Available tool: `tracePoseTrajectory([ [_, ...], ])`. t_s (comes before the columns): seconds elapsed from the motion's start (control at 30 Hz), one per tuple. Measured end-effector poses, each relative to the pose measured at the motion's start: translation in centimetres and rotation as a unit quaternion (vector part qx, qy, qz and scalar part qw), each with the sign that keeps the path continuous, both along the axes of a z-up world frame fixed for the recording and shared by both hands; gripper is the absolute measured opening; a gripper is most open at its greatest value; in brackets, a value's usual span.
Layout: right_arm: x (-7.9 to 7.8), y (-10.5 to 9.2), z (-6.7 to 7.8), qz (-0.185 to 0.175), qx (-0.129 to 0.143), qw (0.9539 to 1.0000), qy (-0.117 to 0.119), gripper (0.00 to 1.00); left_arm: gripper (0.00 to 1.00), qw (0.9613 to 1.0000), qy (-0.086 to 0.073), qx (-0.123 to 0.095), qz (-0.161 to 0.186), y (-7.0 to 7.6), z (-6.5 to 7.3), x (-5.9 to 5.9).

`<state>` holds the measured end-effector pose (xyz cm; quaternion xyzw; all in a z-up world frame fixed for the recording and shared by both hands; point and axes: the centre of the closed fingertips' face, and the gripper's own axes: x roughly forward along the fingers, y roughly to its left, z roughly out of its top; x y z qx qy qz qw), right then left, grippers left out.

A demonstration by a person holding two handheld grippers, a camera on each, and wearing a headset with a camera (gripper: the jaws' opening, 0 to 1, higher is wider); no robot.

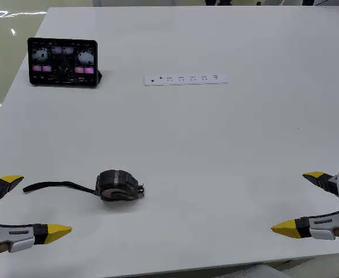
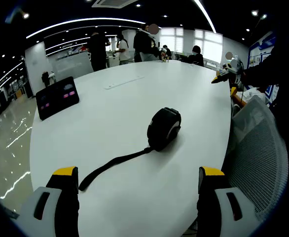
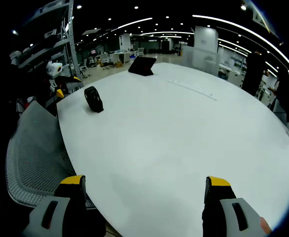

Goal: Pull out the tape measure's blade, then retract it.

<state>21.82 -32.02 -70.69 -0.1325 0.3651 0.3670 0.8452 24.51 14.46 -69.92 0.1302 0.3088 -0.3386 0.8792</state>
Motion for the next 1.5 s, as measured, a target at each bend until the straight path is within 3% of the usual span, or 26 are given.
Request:
tracePoseTrajectory([
  [0.57,0.0,-0.2,0.0,-0.003,0.001,1.0,0.0,0.99,0.99,1.0,0.007,-0.001,-0.006,-0.2,0.2,-0.3],
  [0.63,0.2,0.0,0.1,0.012,0.0,0.9997,-0.02,0.99,0.99,0.9999,0.005,0.008,-0.013,-0.1,0.0,-0.2],
  [0.77,0.3,0.0,0.0,0.016,-0.002,0.9997,-0.021,0.99,0.99,0.9995,0.014,0.011,-0.028,-0.5,-0.1,-0.3],
  [0.97,0.2,0.0,-0.9,0.024,-0.009,0.9997,0.002,0.99,0.99,0.9987,0.022,0.012,-0.045,-1.2,0.0,-0.2],
  [1.07,0.4,0.2,-0.9,0.025,-0.011,0.9996,0.011,0.99,0.99,0.9972,0.041,0.008,-0.063,-1.8,-0.4,-0.5],
  [1.13,0.7,0.7,-0.6,0.038,-0.009,0.9992,0.0,0.99,0.99,0.9959,0.05,0.012,-0.074,-2.2,-0.6,-0.6],
  [1.5,1.9,2.7,-0.7,0.072,-0.023,0.9971,0.008,0.99,0.99,0.9884,0.066,0.032,-0.133,-4.2,-0.6,0.2],
])
